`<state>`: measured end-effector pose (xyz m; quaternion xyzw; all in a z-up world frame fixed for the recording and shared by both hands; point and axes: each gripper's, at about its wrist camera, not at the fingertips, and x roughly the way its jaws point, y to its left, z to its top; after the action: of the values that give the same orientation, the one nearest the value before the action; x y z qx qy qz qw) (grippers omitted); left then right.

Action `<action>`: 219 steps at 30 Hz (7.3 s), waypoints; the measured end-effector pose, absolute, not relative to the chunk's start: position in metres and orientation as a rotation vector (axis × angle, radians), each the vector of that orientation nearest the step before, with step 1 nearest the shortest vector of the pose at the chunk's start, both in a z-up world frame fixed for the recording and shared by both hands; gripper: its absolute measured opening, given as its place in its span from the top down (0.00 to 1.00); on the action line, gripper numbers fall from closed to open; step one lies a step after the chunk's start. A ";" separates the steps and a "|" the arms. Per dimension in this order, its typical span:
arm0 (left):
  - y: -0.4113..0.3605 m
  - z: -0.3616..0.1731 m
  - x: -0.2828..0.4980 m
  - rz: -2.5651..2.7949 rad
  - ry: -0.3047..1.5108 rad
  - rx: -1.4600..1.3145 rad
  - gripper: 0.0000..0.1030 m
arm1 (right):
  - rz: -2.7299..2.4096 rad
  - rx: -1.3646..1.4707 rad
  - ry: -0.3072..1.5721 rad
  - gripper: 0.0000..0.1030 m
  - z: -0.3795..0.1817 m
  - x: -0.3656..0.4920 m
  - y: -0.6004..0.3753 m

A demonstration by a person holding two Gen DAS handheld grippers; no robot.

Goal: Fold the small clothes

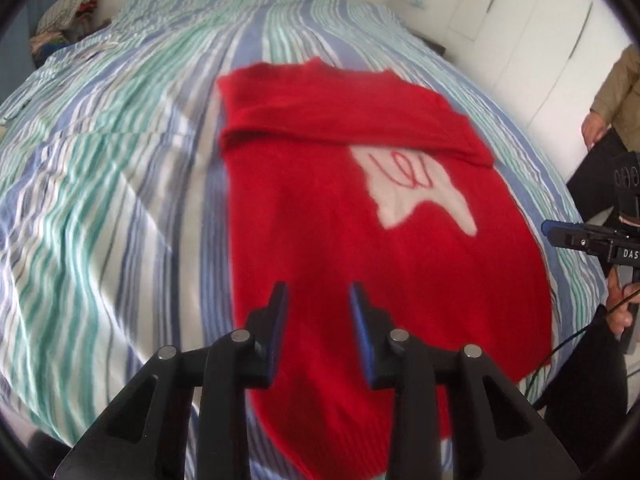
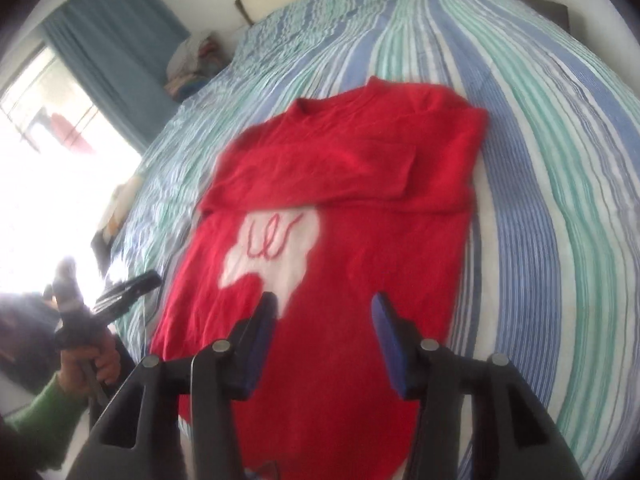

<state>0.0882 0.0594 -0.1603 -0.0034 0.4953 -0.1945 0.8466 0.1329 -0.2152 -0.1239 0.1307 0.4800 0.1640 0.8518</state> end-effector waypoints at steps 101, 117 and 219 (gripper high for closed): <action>0.080 -0.161 0.015 -0.164 1.255 0.067 0.38 | 0.219 0.420 1.138 0.78 -0.194 -0.001 -0.218; 0.073 -0.183 0.028 -0.326 1.388 -0.139 0.97 | 0.296 0.469 1.197 0.61 -0.212 0.007 -0.222; 0.029 -0.180 0.104 -0.248 0.910 0.094 0.14 | 0.191 0.493 1.005 0.34 -0.151 0.238 -0.353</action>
<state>0.1039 0.0292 -0.1798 0.0451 0.4382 -0.1196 0.8897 0.2379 -0.3532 -0.1506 0.2334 0.4758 0.0903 0.8432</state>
